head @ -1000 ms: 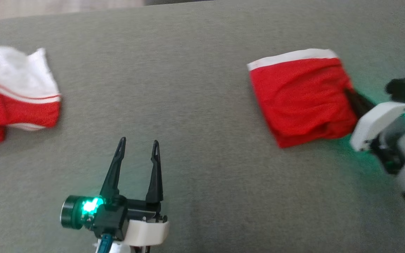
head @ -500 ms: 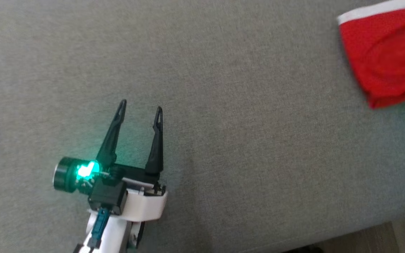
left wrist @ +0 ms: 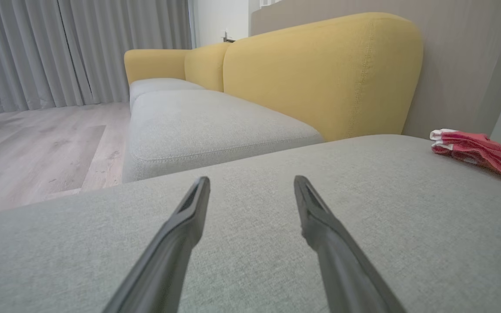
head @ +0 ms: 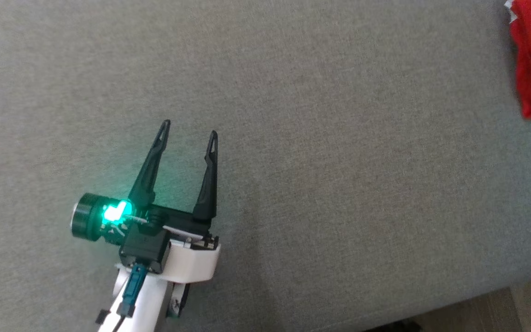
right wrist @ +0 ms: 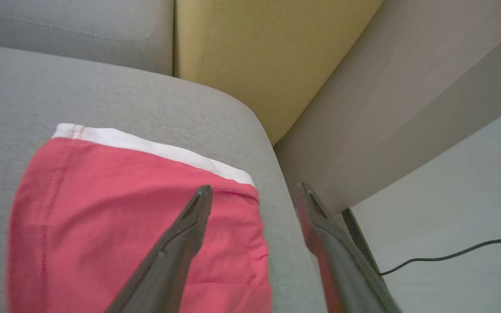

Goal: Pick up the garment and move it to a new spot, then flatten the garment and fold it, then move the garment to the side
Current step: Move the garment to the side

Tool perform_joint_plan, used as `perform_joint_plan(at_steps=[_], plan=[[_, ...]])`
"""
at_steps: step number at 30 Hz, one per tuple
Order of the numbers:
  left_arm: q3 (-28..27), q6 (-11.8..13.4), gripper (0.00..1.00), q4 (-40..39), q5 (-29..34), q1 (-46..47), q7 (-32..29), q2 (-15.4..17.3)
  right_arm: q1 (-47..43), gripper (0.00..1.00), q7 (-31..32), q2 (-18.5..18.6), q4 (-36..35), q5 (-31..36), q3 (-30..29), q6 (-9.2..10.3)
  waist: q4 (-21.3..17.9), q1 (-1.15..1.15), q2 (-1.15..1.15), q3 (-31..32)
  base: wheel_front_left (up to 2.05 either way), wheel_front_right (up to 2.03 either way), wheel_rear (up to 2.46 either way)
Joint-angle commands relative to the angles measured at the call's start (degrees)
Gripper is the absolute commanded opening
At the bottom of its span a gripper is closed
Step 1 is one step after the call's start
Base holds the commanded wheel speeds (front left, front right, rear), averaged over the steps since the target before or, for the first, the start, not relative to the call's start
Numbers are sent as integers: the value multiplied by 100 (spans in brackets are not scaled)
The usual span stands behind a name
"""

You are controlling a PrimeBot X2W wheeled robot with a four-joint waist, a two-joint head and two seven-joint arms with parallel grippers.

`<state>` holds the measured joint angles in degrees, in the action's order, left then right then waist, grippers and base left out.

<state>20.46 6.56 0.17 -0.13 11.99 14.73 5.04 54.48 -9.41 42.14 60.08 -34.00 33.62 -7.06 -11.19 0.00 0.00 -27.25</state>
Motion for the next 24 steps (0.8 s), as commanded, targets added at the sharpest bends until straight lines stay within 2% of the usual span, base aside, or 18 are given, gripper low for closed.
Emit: perform_joint_plan(at_steps=[1, 7, 11, 13, 19, 24], plan=[[-98, 29, 100, -144, -54, -5, 27, -6, -174, 100, -103, 70, -31, 43, 15, -43, 97, 0, 0, 214, 0, 0, 0], [-74, 101, 100, 80, -259, -337, 27, -106, -735, 100, -440, -586, -182, -33, -83, -43, 400, 0, 0, 1036, 0, 0, 0], [-181, 149, 100, 283, -466, -690, 27, -157, -1455, 100, -545, -1058, -647, -125, -214, -43, 627, 0, 0, 1731, 0, 0, 0], [-282, 187, 100, 384, -568, -905, 27, -175, -1879, 100, -554, -1245, -1080, -81, -468, -43, 709, 0, 0, 2032, 0, 0, 0], [-564, 394, 100, 632, -587, -1477, 27, -201, -3527, 100, -557, -2028, -2566, 744, -1128, -43, 904, 0, 0, 2747, 0, 0, 0], [-723, 418, 100, 552, -563, -1741, 27, -209, -4558, 100, -558, -2600, -3675, 1709, -1717, -43, 1056, 0, 0, 3019, 0, 0, 0]])
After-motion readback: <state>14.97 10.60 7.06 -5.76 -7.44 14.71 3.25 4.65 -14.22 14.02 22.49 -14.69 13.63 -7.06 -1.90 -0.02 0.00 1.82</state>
